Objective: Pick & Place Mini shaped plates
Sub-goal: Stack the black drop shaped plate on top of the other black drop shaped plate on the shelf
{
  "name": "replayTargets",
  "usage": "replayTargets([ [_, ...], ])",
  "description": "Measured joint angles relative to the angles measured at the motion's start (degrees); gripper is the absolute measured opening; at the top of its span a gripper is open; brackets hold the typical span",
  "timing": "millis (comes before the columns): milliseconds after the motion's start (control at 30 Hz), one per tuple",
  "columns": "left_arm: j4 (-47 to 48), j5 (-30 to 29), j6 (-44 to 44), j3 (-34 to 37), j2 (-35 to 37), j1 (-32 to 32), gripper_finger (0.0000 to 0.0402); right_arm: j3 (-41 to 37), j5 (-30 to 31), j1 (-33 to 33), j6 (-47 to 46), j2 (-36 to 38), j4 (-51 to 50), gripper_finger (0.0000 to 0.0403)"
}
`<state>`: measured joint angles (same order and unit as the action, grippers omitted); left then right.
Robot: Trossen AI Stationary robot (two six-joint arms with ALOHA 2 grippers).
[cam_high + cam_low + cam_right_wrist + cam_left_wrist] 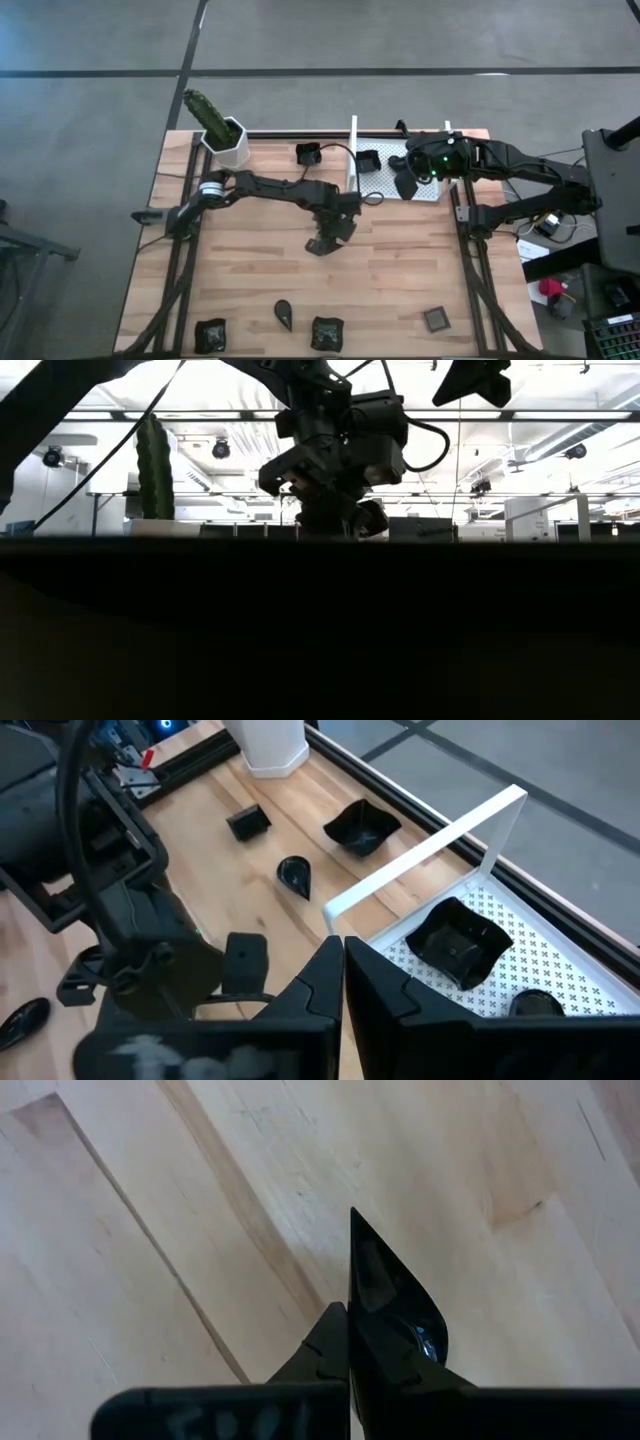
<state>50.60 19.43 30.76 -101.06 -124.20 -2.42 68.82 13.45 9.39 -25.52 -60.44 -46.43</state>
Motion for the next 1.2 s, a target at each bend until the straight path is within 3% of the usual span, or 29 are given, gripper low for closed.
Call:
replayTargets([
  [633,-3.9,0.1,-1.9,3.8,0.0,0.1,0.0002,0.0,0.0,0.0,0.0,0.0,0.0,0.0012],
  [1200,-6.2,-1.8,-2.4,3.9,0.0,0.1,0.0044,0.0,0.0,0.0,0.0,0.0,0.0,0.0012],
])
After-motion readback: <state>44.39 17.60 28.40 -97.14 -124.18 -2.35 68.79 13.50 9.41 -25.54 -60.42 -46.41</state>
